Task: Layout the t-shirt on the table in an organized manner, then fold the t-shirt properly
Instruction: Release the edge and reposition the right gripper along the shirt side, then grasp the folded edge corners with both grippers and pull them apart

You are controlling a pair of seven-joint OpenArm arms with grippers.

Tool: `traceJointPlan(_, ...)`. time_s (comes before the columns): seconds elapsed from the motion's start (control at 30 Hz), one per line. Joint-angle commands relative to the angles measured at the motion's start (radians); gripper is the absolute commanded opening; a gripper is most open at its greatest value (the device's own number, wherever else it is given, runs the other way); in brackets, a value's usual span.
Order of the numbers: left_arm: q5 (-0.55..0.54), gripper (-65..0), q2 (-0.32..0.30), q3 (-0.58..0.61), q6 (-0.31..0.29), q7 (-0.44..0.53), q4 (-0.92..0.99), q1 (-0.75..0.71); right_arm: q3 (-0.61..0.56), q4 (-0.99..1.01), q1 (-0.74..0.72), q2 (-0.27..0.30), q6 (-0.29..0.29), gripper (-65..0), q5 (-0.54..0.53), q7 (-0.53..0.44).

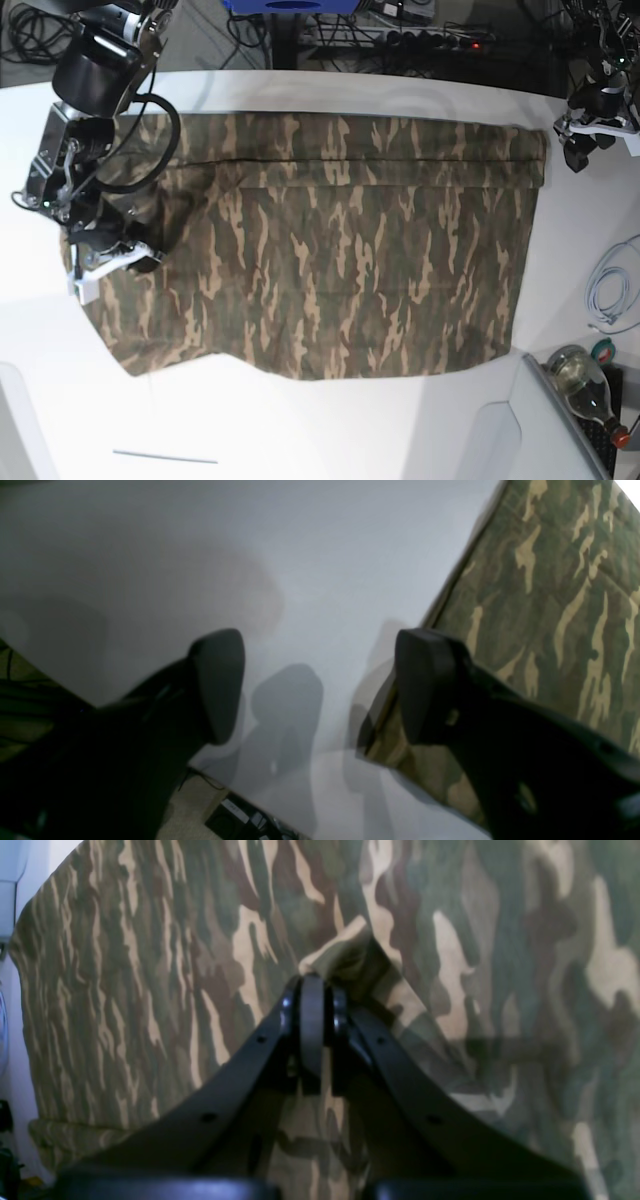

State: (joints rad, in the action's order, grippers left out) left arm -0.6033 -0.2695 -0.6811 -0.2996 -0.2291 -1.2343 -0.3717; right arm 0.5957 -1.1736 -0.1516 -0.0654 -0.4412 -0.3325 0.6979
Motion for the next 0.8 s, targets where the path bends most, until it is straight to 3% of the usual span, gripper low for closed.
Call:
traceJointPlan(0.0,-0.007,-20.1,-0.027,-0.009,-0.006,0.02,-0.011,-0.005,0.0,-0.01,-0.023,0.019,-0.005,-63.0,-0.017,-0.027)
traceJointPlan(0.07,-0.007,-20.1,-0.03,-0.009,-0.006,0.02,-0.009,-0.008,0.0,-0.007,-0.021,0.023,-0.005,-57.3,-0.017,-0.027)
traceJointPlan(0.17,-0.007,-20.1,-0.032,-0.009,-0.006,0.02,-0.017,-0.017,0.007,-0.041,-0.015,0.026,-0.005,-42.8,-0.017,-0.027)
traceJointPlan(0.3,-0.007,-20.1,-0.032,-0.009,-0.006,0.02,-0.034,-0.019,0.0,-0.199,0.05,0.037,-0.005,-28.8,-0.017,-0.028)
traceJointPlan(0.43,-0.013,-20.4,-0.023,0.001,-0.006,0.02,-0.141,-0.068,0.0,-0.36,0.165,0.032,-0.005,-34.4,-0.017,-0.02)
traceJointPlan(0.53,-0.008,-23.4,-0.001,0.002,-0.006,-0.003,-0.229,-0.082,0.01,-0.385,0.249,0.042,-0.005,-48.6,-0.017,-0.028)
traceJointPlan(0.6,-0.008,-32.9,0.005,0.002,-0.006,-0.06,-0.25,-0.072,0.013,-0.381,0.287,0.054,-0.005,-62.0,-0.017,-0.028)
traceJointPlan(0.63,-0.01,-40.6,0.005,0.007,-0.006,-0.089,-0.249,-0.065,0.014,-0.378,0.306,0.062,-0.005,-65.0,-0.017,-0.028)
traceJointPlan(0.7,-0.007,-59.9,0.005,0.057,-0.006,-0.12,-0.236,-0.031,0.03,-0.377,0.332,0.062,-0.005,-62.7,-0.017,-0.028)
traceJointPlan(0.73,-0.007,-65.0,0.005,0.088,-0.006,-0.122,-0.216,-0.019,0.039,-0.383,0.343,0.06,-0.005,-63.3,-0.017,-0.03)
traceJointPlan(0.77,-0.007,-65.0,0.005,0.111,-0.006,-0.122,-0.19,-0.011,0.051,-0.383,0.353,0.06,-0.005,-64.4,-0.018,-0.03)
